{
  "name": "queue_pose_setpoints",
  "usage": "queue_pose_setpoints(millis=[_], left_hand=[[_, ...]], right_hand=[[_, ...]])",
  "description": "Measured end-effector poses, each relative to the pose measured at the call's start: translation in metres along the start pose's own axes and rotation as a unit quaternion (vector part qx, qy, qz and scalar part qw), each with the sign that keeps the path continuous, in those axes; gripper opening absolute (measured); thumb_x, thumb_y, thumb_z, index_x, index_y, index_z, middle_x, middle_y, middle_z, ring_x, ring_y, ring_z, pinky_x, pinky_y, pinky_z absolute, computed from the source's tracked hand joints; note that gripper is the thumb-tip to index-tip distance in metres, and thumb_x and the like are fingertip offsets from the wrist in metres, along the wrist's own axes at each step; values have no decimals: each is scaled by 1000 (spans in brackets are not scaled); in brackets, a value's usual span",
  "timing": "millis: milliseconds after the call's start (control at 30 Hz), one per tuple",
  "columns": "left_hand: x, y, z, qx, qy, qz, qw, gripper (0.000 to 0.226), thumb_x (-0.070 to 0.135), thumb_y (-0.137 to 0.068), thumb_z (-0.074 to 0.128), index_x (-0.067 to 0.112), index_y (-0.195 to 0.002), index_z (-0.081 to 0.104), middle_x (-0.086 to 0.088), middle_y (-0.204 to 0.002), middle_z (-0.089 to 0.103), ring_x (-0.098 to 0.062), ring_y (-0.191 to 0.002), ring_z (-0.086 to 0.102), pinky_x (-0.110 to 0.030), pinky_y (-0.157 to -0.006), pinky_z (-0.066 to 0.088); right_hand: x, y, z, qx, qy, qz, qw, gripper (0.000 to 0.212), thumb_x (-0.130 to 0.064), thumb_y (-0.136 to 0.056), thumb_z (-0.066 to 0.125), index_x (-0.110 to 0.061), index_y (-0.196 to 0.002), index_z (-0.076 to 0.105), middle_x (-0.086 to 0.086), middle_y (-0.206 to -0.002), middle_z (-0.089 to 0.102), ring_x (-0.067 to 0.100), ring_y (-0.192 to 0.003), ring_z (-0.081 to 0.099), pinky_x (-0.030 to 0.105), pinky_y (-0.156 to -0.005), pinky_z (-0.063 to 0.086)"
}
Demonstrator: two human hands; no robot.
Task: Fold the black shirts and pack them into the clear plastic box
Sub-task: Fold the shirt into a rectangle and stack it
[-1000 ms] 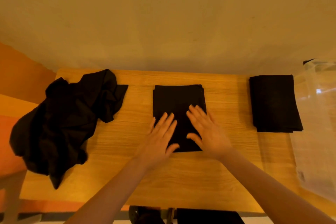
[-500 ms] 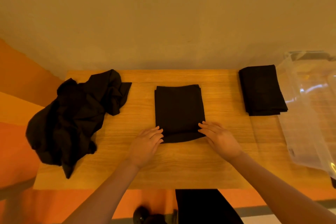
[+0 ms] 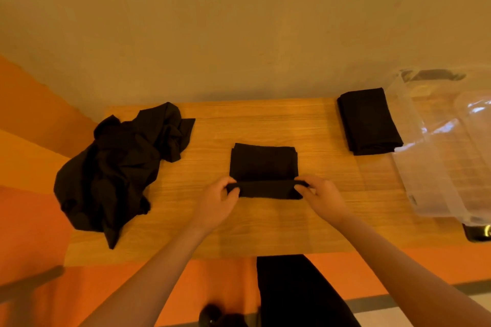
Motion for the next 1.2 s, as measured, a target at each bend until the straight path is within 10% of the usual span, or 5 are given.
queue_pose_setpoints(millis=[500,700,833,1200], left_hand=[[3,-126,6,132,-66,-75,986,25,32,-94,50,10,-104,55,0,-81,58,-13,-70,56,-20,-54,41],[4,-106,4,244,-188,-35,951,31,32,-94,48,6,-109,57,-8,-92,63,-21,-79,60,-29,-66,48],[21,-77,48,97,-361,156,914,43,34,-89,37,13,-119,60,-5,-125,59,-20,-118,50,-39,-100,37],[-21,-113,19,-36,-405,-5,914,63,57,-94,11,28,-147,-8,2,-155,-12,-17,-142,-16,-46,-114,-8]], right_hand=[[16,-96,6,68,49,82,993,28,-29,-95,50,-10,-115,54,-6,-78,52,5,-63,49,15,-49,34],[-1,-97,-4,139,173,-78,972,29,-10,-86,61,-8,-115,58,7,-114,59,25,-102,58,35,-82,52],[-16,-108,18,56,261,-195,944,41,-27,-90,39,-8,-120,59,9,-124,61,26,-115,58,41,-93,47],[22,-64,40,-10,320,25,947,74,-59,-91,-7,-11,-147,-1,8,-156,6,22,-145,4,44,-117,8]])
Point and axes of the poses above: each hand's wrist, its own y-axis away from the middle knuckle, its own z-axis out of the palm, x = y × z, the point moved 3 cm from there along -y, towards the middle knuckle
